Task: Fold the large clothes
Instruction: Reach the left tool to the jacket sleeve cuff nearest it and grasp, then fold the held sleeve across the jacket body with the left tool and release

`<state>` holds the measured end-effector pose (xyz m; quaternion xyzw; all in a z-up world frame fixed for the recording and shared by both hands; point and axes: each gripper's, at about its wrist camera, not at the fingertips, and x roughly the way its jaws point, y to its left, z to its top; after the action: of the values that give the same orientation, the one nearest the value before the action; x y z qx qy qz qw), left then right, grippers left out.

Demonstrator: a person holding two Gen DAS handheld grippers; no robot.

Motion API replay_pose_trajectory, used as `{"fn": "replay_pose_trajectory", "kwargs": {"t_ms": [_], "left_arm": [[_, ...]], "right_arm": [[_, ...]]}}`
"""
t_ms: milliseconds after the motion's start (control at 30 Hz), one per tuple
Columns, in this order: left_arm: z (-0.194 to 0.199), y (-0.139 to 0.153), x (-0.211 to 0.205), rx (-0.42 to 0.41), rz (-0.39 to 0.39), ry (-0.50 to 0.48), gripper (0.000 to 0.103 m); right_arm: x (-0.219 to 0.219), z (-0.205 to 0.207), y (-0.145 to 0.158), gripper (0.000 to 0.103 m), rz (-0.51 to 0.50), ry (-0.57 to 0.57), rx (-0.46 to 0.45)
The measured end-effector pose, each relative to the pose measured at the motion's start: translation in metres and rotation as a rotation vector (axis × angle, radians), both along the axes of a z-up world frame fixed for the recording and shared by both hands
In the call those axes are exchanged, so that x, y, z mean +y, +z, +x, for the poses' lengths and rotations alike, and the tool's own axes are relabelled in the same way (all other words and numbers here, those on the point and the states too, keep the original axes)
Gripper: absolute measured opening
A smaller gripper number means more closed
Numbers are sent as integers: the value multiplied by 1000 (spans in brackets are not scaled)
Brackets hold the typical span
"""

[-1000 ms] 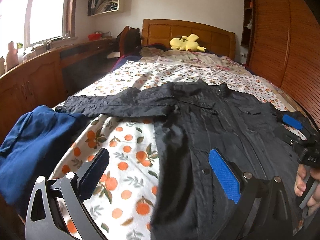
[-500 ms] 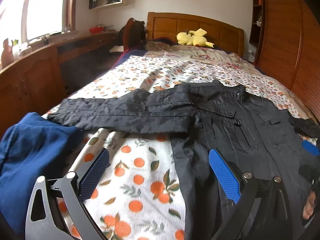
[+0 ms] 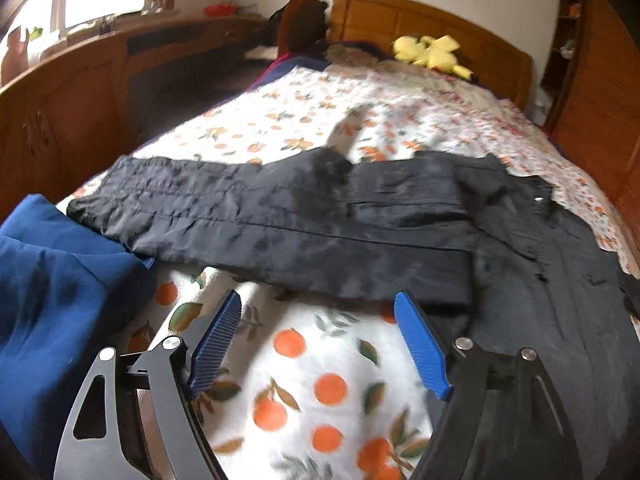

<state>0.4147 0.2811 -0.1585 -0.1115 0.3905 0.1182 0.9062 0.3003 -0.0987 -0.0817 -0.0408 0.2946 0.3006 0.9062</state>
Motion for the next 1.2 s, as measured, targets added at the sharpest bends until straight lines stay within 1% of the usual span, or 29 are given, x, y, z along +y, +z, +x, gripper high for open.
{"fn": "replay_pose_trajectory", "kwargs": {"t_ms": [133,200,267,333,367,400,433,467,500,533,567,600,700,767,933,1067,1200], "left_arm": [[20,-15,19,42,-55,49,72],[29,-19,24,56,-65,59,71],[39,-26,30,99,-59,78,69],[44,-30,35,115,-86,92,64],[46,-31,37,124,-81,97,61],[47,-30,38,125,-71,99,51],[49,-28,38,126,-54,103,38],[53,-26,37,129,-45,108,30],[54,-24,37,129,-38,110,16],[56,-20,35,127,-26,107,9],[57,-17,32,132,-10,95,8],[58,-13,28,134,3,87,4],[56,4,17,117,33,71,3],[55,25,-1,90,96,44,3],[48,69,-55,30,195,-51,2],[40,91,-103,-8,216,-144,1],[35,94,-150,-22,226,-226,1]], "right_arm": [[-1,0,0,96,5,0,3],[-1,0,0,96,7,1,5],[-1,0,-1,96,9,5,8],[0,-1,0,96,8,10,10],[0,-1,0,96,8,12,7],[-1,-2,2,96,10,12,5],[-2,-2,3,96,13,11,2],[-3,-2,4,96,15,9,1],[-4,-2,6,96,19,8,0],[-6,-2,7,96,23,6,-1],[-8,-2,8,96,29,4,-1],[-9,-2,10,96,33,2,-2],[-14,-5,15,96,39,-1,-10],[-16,-6,19,96,42,-1,-17],[-27,-10,31,96,53,-17,-44],[-38,-11,38,96,59,-33,-56],[-52,-9,40,96,58,-52,-55]]}}
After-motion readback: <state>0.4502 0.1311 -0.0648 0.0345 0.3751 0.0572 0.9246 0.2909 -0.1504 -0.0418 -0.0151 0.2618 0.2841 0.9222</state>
